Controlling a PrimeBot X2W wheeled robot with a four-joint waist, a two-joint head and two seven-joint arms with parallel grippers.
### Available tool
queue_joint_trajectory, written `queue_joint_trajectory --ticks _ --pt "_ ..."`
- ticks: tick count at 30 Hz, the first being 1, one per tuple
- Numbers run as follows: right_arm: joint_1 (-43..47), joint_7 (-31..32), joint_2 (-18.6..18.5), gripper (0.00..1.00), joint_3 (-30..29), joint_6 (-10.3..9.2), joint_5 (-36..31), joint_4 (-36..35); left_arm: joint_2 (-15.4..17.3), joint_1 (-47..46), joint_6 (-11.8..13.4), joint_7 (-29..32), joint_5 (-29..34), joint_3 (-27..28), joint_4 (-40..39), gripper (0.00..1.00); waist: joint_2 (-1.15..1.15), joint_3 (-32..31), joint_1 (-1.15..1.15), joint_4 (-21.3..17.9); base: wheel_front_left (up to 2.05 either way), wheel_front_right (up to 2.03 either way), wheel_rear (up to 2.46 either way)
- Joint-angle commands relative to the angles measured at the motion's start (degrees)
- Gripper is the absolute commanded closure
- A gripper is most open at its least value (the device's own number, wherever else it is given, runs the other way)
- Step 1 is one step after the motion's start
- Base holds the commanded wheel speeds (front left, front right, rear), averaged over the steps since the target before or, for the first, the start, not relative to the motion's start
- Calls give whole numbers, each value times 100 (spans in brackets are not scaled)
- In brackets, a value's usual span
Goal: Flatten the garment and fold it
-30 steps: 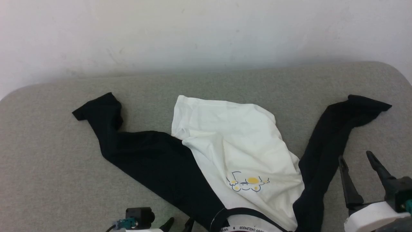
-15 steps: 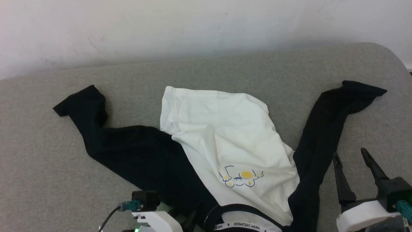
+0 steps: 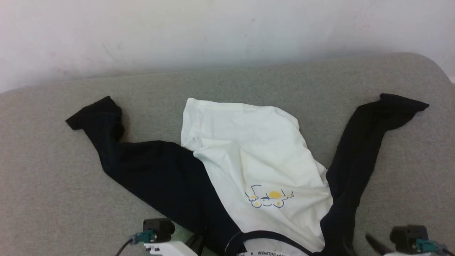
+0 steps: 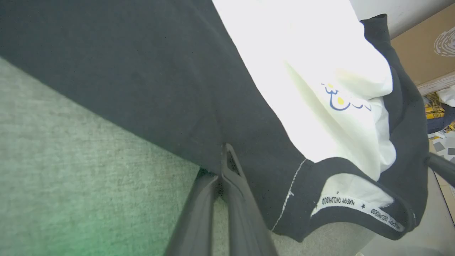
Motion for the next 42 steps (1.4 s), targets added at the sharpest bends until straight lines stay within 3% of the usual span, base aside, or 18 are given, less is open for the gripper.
queue_joint_trajectory --ticks 1,4,8,14,22,23,25,32,38,42 --pt "191 475 -58 0 -64 -6 261 -109 58 172 52 -34 44 -24 -82 100 0 -122 -1 106 0 0 0" --pt "391 1278 -9 0 -268 -6 480 -203 93 264 71 -15 109 -103 -282 100 0 -160 -1 224 0 0 0" --pt "347 1765 168 0 -327 -6 707 -172 111 318 111 32 151 -170 -458 100 0 -139 -1 360 0 0 0" --pt "287 2048 287 0 -235 -6 905 107 120 356 138 90 173 -257 -599 100 0 -96 -1 538 0 0 0" --pt "158 1880 326 0 -41 -6 942 524 164 352 151 121 162 -291 -679 100 0 -37 -1 643 0 0 0" --pt "130 1837 330 39 -29 -6 946 578 175 349 154 130 164 -294 -686 100 0 -26 -1 651 0 0 0" --pt "86 1740 335 100 19 -6 974 653 198 349 152 144 161 -300 -692 100 0 -15 -1 666 0 0 0" --pt "15 1280 151 100 159 -6 1205 422 310 436 139 185 123 -295 -674 100 0 -143 -1 625 0 0 0" --pt "103 1097 -289 100 403 -6 1634 -445 440 493 115 178 28 -190 -1060 100 0 -401 -1 494 0 0 0" --pt "-67 977 -520 100 236 -6 1862 -1066 562 428 74 238 -121 -33 -1727 100 0 -560 -1 411 0 0 0"
